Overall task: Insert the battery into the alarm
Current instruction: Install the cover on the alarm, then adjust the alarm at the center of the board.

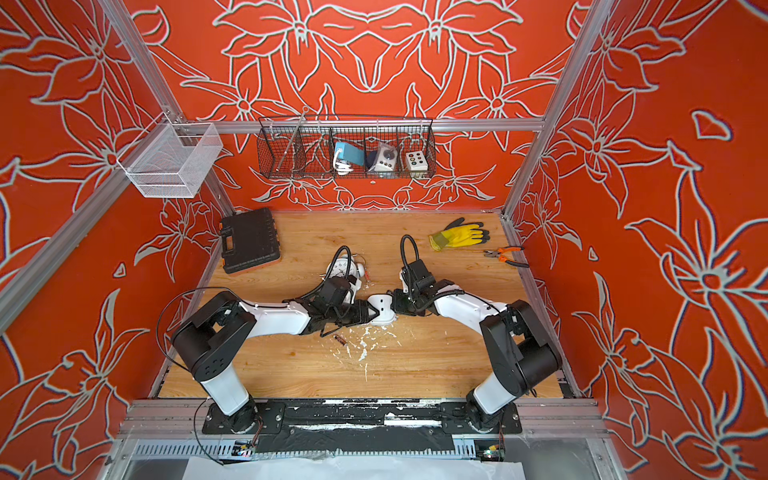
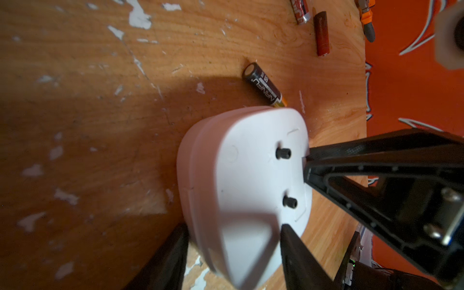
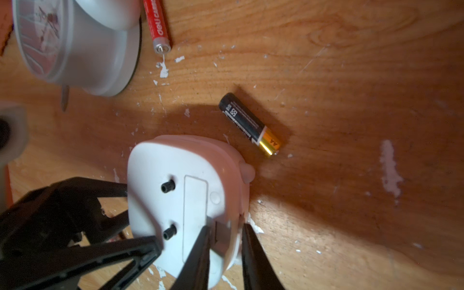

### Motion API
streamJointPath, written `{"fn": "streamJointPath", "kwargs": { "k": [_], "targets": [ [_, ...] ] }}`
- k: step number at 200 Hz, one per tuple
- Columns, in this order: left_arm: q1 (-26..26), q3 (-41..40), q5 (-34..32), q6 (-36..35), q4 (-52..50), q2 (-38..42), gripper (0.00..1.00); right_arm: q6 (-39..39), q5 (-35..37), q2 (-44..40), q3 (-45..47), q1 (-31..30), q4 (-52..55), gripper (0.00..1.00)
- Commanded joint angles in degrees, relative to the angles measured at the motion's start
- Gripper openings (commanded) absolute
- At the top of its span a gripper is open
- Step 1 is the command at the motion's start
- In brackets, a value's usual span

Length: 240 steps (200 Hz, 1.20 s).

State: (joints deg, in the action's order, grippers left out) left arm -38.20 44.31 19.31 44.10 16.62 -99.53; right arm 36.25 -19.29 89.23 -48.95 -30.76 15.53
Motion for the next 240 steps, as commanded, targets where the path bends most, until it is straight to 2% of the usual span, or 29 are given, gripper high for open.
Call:
{"fn": "streamJointPath", "kwargs": {
  "k": [1,35,83,111,161,196,240],
  "targets": [
    [0.19,-2.07,-0.97,0.0,-1.15,2.29,0.59,-1.0,2.09,-2.93,-1.34,-0.72,4.02,0.36],
    [0.97,-3.76,-1.71,0.02,-0.29,6.84,0.66,-1.43,7.33,-5.18,-3.41,-0.92,7.66,0.5],
    [4.44,-10.49,-5.02,0.69,0.18,15.56,0.76,-2.86,16.44,-4.46,-8.0,-3.31,12.47,0.84],
    [7.83,-14.58,-6.03,0.26,-2.0,20.99,0.83,-2.35,21.01,-2.97,-10.39,-5.45,13.36,0.97],
    [11.55,-18.11,-8.04,-1.86,-5.79,26.76,0.89,-0.36,26.17,3.85,-17.53,-10.03,16.91,0.99],
    [12.0,-18.52,-8.28,-2.65,-6.25,27.8,0.9,2.58,28.64,9.08,-21.78,-12.57,19.48,0.97],
    [12.29,-18.62,-8.37,-3.49,-6.43,27.67,0.92,3.55,28.66,13.16,-24.56,-14.49,21.23,0.99]
  ]
}}
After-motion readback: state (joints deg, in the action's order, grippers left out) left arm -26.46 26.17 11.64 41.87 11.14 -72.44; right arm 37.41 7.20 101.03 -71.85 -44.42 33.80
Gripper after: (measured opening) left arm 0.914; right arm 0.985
